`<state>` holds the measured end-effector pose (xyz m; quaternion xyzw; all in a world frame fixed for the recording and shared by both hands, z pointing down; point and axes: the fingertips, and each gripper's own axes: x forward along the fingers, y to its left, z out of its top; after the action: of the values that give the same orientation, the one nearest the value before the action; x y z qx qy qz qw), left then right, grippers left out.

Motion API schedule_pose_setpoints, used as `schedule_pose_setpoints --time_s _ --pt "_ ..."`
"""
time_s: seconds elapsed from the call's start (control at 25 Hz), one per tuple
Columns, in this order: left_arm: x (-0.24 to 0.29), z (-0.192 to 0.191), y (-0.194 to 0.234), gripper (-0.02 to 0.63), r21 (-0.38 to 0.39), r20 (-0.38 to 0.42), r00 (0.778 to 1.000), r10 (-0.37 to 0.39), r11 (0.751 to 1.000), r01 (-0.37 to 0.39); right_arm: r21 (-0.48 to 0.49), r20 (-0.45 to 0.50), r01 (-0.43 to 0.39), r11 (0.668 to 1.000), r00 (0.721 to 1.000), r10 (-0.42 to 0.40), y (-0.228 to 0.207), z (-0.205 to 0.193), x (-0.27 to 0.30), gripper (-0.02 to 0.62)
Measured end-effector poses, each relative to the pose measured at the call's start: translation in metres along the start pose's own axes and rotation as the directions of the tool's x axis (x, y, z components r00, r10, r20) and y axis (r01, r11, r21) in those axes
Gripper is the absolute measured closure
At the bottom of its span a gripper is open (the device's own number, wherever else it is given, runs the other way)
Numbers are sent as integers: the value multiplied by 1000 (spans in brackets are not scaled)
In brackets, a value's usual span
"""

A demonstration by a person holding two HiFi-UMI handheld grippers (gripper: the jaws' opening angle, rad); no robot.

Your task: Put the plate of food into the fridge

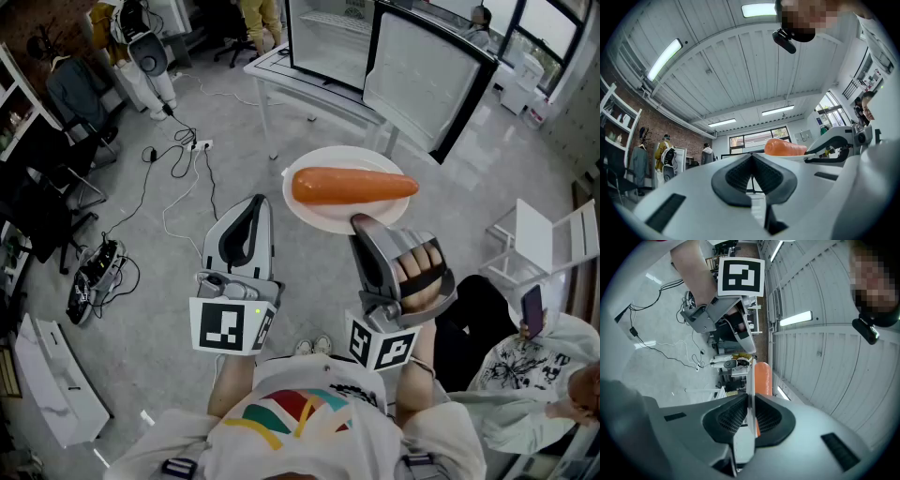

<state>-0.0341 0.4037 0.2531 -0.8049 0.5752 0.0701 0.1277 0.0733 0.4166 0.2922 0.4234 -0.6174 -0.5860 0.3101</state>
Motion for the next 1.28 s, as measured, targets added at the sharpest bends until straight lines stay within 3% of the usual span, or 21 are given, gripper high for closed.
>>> schedule_pose_setpoints --time_s 0.96,1.28 --pt "-2 -2 -14 600 -3 11 1000 5 1000 -5 15 36 -14 1000 999 14 3 -7 -11 554" --pt "-10 -10 -19 600 -29 -18 999 43 999 -43 8 76 -67 998 995 66 10 -8 -16 554"
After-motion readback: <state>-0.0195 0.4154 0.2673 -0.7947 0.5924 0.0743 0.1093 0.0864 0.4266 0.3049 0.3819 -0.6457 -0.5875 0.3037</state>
